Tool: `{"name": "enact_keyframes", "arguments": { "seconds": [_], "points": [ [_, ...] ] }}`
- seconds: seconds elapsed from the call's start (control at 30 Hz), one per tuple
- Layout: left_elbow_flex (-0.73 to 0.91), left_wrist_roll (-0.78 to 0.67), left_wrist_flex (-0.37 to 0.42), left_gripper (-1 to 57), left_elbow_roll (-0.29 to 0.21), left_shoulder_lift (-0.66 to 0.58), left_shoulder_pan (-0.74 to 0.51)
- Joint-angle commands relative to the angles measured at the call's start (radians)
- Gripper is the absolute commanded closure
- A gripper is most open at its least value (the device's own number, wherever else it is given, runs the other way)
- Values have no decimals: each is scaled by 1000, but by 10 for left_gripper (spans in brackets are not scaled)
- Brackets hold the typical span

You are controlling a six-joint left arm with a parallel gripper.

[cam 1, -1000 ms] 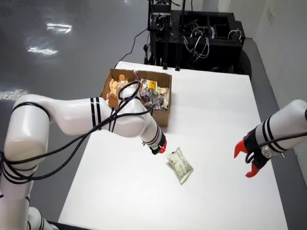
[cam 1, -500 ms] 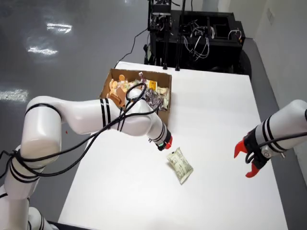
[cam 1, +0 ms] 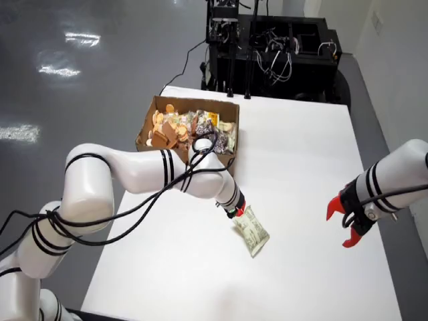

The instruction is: Grasp a snack and put it in the bin.

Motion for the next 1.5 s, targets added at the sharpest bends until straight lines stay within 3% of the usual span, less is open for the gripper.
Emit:
{"name": "enact_keyframes", "arguments": {
  "seconds": [0.03, 0.33, 0.77, 1.1, 1.5],
  "points": [
    [-16, -8, -12, 548, 1, 27, 4],
    [-82, -7, -8, 488, -2, 84, 25],
    [-294, 59, 72, 282, -7, 228, 29],
    [-446, 94, 130, 223, -12, 329, 17],
    [-447, 40, 149, 162, -16, 367, 28]
  ]
}}
